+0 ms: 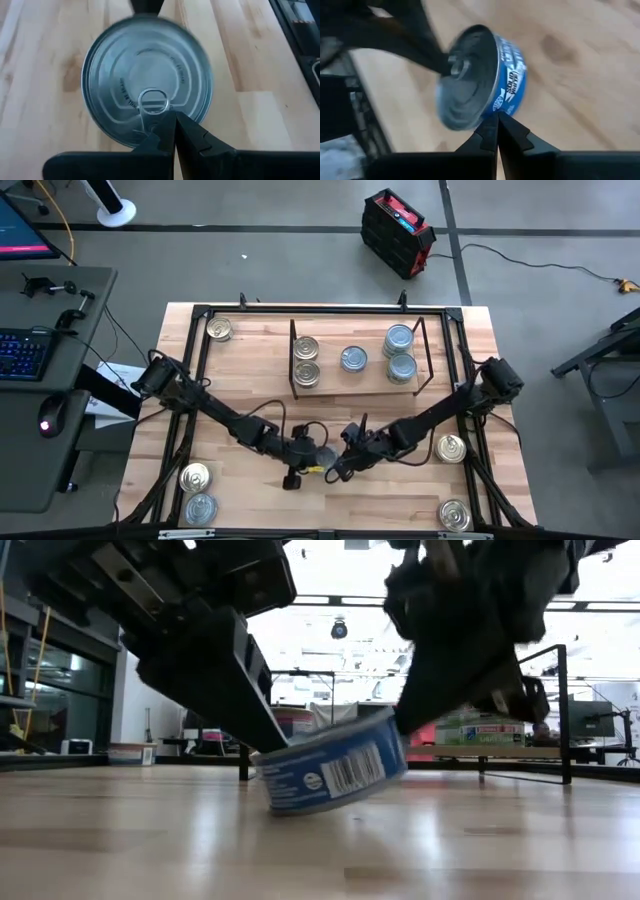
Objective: Stack canned seafood by type on shelf
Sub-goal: Stack the blue tuna can on top of the other blue tuna can on the shelf
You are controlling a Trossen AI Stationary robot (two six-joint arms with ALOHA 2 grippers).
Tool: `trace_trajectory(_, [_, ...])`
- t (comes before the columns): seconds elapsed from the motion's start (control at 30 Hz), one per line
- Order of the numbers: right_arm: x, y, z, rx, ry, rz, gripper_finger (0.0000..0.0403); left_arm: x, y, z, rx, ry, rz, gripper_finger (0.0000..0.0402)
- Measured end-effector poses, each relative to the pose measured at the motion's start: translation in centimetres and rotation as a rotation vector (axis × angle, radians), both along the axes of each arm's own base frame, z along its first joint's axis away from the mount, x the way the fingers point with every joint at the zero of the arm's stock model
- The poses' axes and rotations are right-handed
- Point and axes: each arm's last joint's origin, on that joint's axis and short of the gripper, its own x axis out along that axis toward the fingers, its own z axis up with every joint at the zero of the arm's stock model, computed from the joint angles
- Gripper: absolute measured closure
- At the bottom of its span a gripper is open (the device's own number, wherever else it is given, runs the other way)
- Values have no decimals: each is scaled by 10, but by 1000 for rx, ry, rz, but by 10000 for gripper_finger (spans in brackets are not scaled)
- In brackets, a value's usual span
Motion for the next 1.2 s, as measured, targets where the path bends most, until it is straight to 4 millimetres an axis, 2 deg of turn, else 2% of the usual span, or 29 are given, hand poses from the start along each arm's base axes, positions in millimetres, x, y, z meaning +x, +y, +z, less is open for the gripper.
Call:
trace_trajectory(0.3, [7,10,20,20,-78,46,403,-1,-2,-2,30,-13,38,401])
trace_trajectory(0.7, [8,6,22,-27,-75,97,403,-2,-1,-2,37,-2,58,402])
trace_trajectory(0.8, [5,5,31,-26,-93,121,403,-9,2,7,40,41,73,402])
trace_trajectory(0.97, [6,1,48,-19,-166,116,403,-26,10,39,71,80,62,402])
trace_trajectory(1.07, [16,-1,67,-62,-184,147,403,-39,17,57,85,47,69,402])
trace_trajectory(1.2, [36,1,92,-190,-60,240,403,-66,34,66,54,30,149,402])
